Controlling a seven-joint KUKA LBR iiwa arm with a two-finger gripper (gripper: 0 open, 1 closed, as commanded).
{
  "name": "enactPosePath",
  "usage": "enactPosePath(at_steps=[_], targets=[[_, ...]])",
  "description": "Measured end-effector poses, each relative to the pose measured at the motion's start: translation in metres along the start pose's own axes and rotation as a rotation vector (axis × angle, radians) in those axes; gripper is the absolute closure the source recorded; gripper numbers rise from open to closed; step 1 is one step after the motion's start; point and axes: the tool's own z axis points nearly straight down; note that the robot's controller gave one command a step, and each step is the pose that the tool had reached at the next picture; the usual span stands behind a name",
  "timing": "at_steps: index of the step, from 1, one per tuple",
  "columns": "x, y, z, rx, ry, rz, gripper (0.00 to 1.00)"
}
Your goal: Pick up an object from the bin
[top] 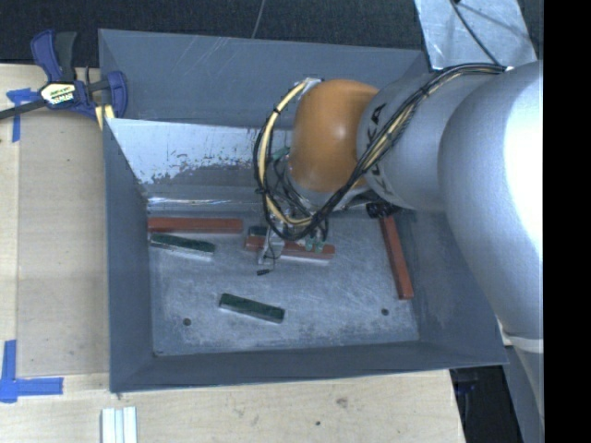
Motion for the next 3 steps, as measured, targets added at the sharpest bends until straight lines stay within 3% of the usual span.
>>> enactPosePath(at_steps=[1, 2, 3], targets=[[0.000, 0.000, 0.000, 0.000, 0.000, 0.000, 1.00], [0.003, 0.005, -0.099, 0.000, 0.003, -0.080, 1.00], [0.003, 0.005, -0.099, 0.000, 0.003, -0.080, 1.00]])
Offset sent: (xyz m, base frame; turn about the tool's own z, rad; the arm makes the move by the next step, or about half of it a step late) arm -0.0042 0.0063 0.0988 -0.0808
